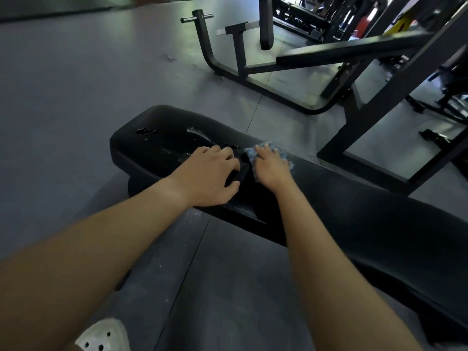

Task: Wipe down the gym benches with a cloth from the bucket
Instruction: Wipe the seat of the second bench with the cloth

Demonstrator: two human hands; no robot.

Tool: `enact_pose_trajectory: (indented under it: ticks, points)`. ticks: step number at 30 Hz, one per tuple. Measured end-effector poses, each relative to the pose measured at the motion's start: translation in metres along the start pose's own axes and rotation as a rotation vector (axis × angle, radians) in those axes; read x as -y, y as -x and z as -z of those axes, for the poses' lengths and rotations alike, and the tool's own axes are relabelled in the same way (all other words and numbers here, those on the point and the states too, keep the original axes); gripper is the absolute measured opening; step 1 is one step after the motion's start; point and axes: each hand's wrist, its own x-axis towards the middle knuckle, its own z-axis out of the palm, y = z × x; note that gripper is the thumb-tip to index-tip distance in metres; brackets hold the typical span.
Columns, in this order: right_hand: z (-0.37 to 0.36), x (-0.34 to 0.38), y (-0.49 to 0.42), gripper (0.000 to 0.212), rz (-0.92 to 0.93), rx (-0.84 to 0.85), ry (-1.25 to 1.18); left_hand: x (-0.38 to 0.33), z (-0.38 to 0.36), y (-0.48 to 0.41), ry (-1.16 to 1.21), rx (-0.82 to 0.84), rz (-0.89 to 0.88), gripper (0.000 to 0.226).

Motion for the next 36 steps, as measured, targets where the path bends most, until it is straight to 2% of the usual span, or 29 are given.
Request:
enact_pose_trajectory:
  ticks: [2, 7, 11, 12, 16, 18, 21, 25, 27, 32, 36]
  points:
    - [-0.005, -0.004, -0.002, 0.05, 0.043, 0.012, -0.056, 0.002, 0.001, -0.003, 0.008, -0.001, -0.007, 0.056]
    - [-0.008, -0.067, -0.047, 0.058, -0.123, -0.064, -0.235, 0.006, 0.0, -0.007, 0.048, 0.004, -0.024, 0.055]
    - [0.009, -0.025, -0.02, 0.045, -0.138, -0.062, -0.079, 0.008, 0.001, -0.009, 0.051, -0.002, -0.036, 0.056]
    - [0.005, -0.016, -0.017, 0.048, -0.108, -0.067, -0.052, 0.009, 0.001, -0.01, 0.047, -0.002, -0.037, 0.056]
    - [-0.016, 0.0, -0.003, 0.049, 0.205, -0.033, -0.022, 0.011, 0.001, -0.013, 0.028, -0.006, -0.049, 0.056]
    - [-0.014, -0.008, 0.002, 0.049, 0.277, -0.003, -0.012, 0.011, 0.0, -0.014, 0.017, -0.003, -0.056, 0.056]
    - [-0.002, -0.026, -0.004, 0.047, 0.272, 0.022, -0.023, 0.013, 0.0, -0.012, 0.017, 0.005, -0.064, 0.055]
    - [0.004, -0.039, -0.025, 0.048, 0.075, -0.039, -0.005, 0.015, 0.002, -0.007, 0.016, 0.03, -0.078, 0.053]
    - [-0.002, -0.026, -0.028, 0.05, 0.037, -0.044, 0.026, 0.016, 0.004, -0.003, 0.022, 0.039, -0.075, 0.053]
    - [-0.018, 0.013, 0.006, 0.051, 0.262, 0.011, 0.042, 0.025, 0.009, 0.008, -0.012, -0.003, -0.071, 0.05]
    - [-0.01, 0.004, 0.017, 0.05, 0.354, 0.067, 0.042, 0.035, 0.017, 0.019, -0.007, -0.022, -0.022, 0.049]
